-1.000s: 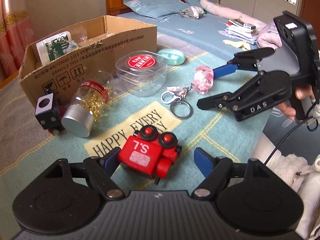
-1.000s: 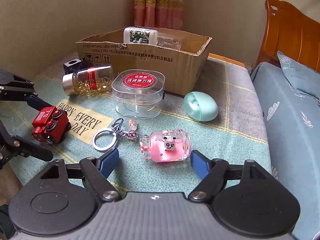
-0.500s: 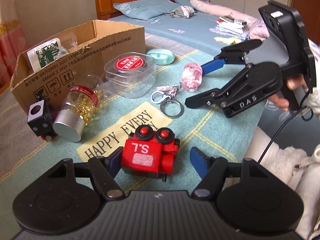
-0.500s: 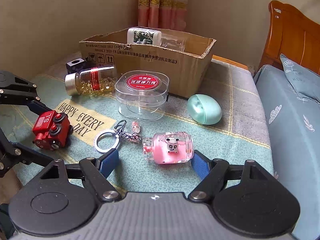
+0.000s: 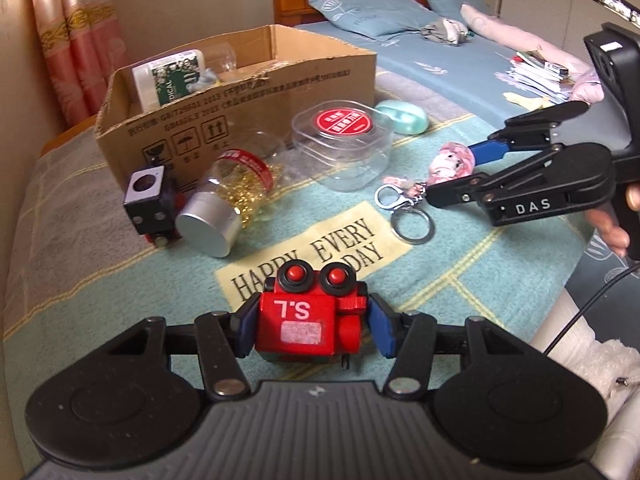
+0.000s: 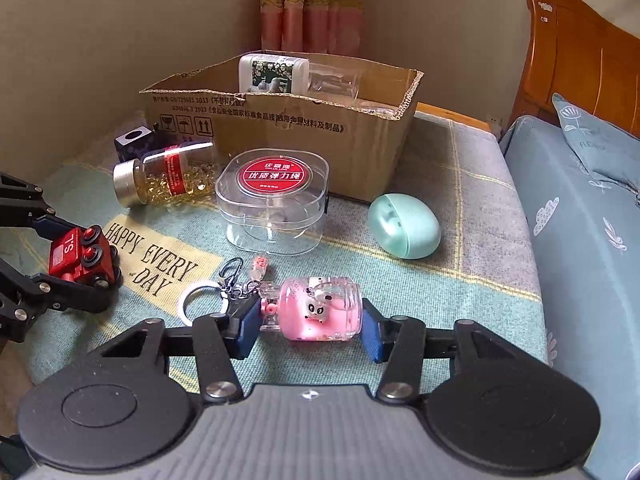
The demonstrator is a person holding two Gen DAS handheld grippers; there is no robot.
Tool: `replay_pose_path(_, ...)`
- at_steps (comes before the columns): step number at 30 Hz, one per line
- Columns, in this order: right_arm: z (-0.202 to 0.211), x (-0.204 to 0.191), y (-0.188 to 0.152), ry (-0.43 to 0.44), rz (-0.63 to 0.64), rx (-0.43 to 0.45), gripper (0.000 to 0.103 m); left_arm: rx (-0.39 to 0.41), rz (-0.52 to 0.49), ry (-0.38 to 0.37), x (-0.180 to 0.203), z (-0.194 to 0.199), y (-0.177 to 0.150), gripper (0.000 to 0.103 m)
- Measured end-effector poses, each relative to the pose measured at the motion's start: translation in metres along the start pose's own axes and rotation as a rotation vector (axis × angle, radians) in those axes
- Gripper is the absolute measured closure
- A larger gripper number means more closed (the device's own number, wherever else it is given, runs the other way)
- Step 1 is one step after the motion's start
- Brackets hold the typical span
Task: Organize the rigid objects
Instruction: 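Carry the red robot and pink keychain into the box while opening both grippers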
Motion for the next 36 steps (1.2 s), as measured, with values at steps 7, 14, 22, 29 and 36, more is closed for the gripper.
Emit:
replay_pose_path(7,0.013,-0.004,0.013,0.019,0.057,0.008,0.047,-0.004,-0.026,0.004,0.003,0.006,0.009,0.049)
replay_pose_path(14,0.030,-0.001,0.037,0.080,0.163,0.007,0.047,-0.002,-0.062,-0.008,0.006,0.014,0.032,0.050)
replay_pose_path(22,0.052,0.005,0.081,0.085,0.221,0.071,0.047,0.073,-0.094,0.035,-0.006,0.031,0.080,0.050)
replay_pose_path(29,0.063,0.014,0.124,0.075,0.221,0.160,0.047,0.122,-0.102,0.148,-0.046,0.027,0.143,0.050)
replay_pose_path(36,0.064,0.017,0.155,0.102,0.191,0.192,0.047,0.058,-0.036,0.266,-0.093,-0.016,0.165,0.044)
Point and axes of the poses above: each gripper's, at about its wrist camera, not at the fingertips, and z roughly against the way its jaws point, x to its right, y to its top, the point moved 6 cm from there along -z, roughly the way its jaws point, and after that the axes turned 5 degrees about x, right-handed, at the moved point
